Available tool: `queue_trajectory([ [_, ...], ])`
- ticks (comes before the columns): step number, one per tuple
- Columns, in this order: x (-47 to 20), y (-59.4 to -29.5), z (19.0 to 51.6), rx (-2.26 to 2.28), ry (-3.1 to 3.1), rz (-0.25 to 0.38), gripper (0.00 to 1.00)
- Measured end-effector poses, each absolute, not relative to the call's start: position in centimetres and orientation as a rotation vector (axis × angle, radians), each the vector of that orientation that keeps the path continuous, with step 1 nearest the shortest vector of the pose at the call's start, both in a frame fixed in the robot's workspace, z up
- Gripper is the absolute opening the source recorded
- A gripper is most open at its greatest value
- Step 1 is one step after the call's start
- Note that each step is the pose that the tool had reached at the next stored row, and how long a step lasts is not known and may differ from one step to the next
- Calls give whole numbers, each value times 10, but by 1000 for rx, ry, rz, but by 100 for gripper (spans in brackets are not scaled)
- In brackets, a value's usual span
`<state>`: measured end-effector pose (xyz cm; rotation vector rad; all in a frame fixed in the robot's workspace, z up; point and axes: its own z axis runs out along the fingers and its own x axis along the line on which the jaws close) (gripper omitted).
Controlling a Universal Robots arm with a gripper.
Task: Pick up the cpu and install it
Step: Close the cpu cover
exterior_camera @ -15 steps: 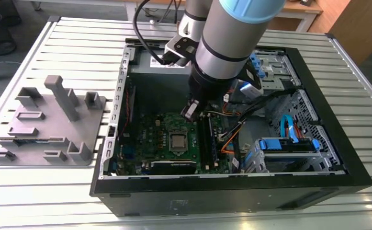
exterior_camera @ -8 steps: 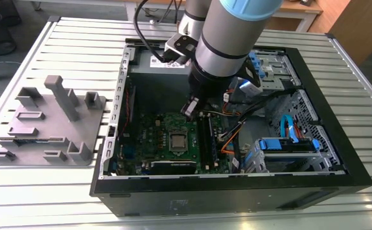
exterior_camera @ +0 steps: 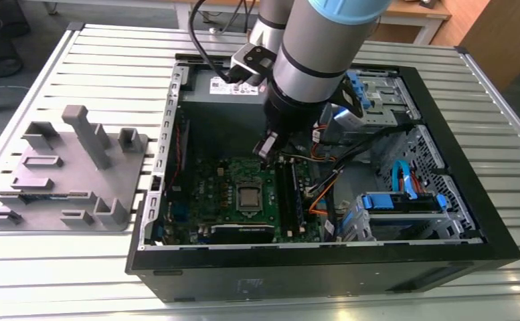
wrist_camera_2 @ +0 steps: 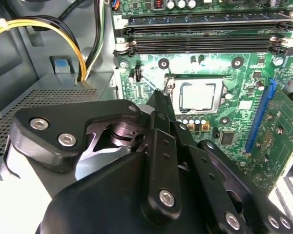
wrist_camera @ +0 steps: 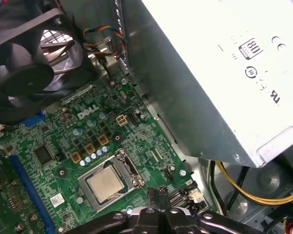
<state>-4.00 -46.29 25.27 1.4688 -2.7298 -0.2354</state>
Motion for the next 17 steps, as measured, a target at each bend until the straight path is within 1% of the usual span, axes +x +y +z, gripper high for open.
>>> queue_trajectory([
  [6, -39, -462, 253, 1468, -2729, -235, 11],
  [12, -39, -462, 262, 1467, -2727, -238, 11],
  [17, -39, -464, 263, 1469, -2725, -238, 11],
])
